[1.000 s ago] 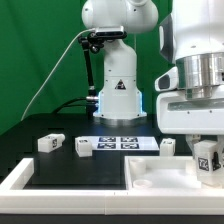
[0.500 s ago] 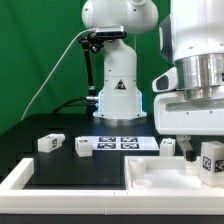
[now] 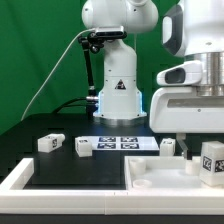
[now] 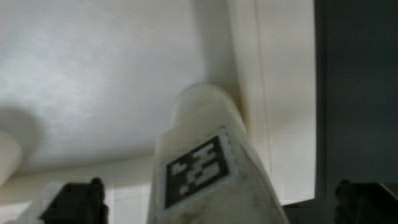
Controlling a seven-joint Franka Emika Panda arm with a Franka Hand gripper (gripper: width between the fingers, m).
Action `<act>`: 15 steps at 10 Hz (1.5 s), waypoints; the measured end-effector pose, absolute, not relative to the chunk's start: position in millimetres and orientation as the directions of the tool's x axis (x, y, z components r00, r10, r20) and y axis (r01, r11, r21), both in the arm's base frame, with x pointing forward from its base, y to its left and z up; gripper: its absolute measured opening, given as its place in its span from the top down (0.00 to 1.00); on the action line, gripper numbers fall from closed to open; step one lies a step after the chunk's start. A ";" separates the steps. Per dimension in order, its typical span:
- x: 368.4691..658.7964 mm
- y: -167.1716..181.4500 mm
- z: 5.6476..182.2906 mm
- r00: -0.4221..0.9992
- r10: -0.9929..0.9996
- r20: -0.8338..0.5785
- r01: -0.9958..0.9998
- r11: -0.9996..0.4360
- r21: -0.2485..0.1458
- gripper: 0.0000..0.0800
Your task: Assemble one leg
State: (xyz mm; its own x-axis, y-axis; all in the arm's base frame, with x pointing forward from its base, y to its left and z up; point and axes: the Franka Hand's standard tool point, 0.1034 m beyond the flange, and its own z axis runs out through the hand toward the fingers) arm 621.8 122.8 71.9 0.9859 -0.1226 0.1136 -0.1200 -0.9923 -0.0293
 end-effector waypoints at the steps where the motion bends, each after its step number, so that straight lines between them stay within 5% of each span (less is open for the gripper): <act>1: 621.8 122.9 73.3 0.995 0.002 0.102 0.002 -1.000 0.000 0.19; 7: 623.6 119.2 75.3 0.938 0.338 0.081 0.336 -0.941 0.047 0.19; 8: 623.6 119.0 75.3 0.938 0.338 0.081 0.335 -0.941 0.047 0.35; 9: 623.6 119.0 75.2 0.938 0.338 0.081 0.335 -0.941 0.047 0.35; 10: 623.6 119.2 75.2 0.940 0.331 0.081 0.328 -0.943 0.045 0.57; 11: 623.4 119.5 75.1 0.950 0.300 0.082 0.297 -0.954 0.042 0.64; 13: 623.3 119.8 74.8 0.971 0.224 0.087 0.222 -0.975 0.033 0.64; 15: 623.3 120.3 73.4 0.989 -0.094 0.118 -0.092 -0.996 -0.017 0.64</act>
Offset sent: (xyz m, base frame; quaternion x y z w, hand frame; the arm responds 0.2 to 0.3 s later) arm 0.0043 -0.0024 0.0030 -0.0169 -0.0235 -0.2518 0.9673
